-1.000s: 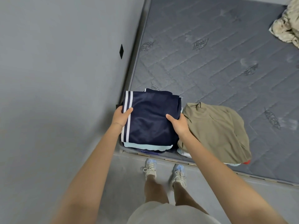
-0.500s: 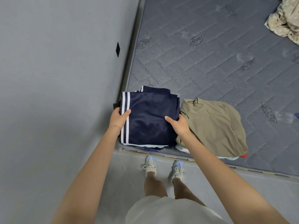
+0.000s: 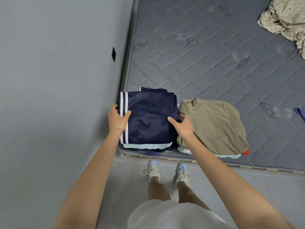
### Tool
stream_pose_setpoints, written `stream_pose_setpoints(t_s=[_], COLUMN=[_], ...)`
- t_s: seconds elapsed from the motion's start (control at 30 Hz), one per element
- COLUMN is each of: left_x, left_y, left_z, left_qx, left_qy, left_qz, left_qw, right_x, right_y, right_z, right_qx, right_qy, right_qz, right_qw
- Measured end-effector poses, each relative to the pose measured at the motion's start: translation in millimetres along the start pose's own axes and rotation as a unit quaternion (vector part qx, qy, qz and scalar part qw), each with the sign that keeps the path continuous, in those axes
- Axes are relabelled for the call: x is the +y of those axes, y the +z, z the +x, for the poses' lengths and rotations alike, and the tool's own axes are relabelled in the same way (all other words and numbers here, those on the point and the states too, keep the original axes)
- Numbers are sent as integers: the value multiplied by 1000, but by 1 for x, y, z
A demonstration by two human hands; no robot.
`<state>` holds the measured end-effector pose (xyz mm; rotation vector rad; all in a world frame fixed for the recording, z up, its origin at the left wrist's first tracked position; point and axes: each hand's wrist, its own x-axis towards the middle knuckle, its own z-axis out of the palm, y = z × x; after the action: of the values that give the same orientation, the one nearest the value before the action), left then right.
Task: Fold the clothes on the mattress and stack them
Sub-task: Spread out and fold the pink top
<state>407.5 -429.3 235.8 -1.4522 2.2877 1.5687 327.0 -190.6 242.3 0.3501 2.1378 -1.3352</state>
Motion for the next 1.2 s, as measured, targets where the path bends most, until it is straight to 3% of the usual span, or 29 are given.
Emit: stream_pose_setpoints(t_s=[0.27,0.43,0.57,0.87,1.0,1.2], left_x=[3,19,40,100,126,151], left_y=[2,4,19,113,190,321], left_z=[-3,-16,-26,-91,-141,-236], left_qx=[40,72,42,-36,-60,-107], left_qy=[14,132,220,358,394,421], left_qz=[58,179,297,426,434,435], left_qw=[997,972,928,830,808,789], right_x=[5,1,-6,16,55,124], right_y=[1,-7,-36,-169,-256,-390], right_z=[-1,-7,-9,-26,-36,-55], right_qx=[8,14,44,117,150,177], right_qy=[-2,-47,-119,-156,-153,-105], right_qz=[-1,-30,-183,-377,-430,-450], right_qw=[1000,998,975,906,877,869])
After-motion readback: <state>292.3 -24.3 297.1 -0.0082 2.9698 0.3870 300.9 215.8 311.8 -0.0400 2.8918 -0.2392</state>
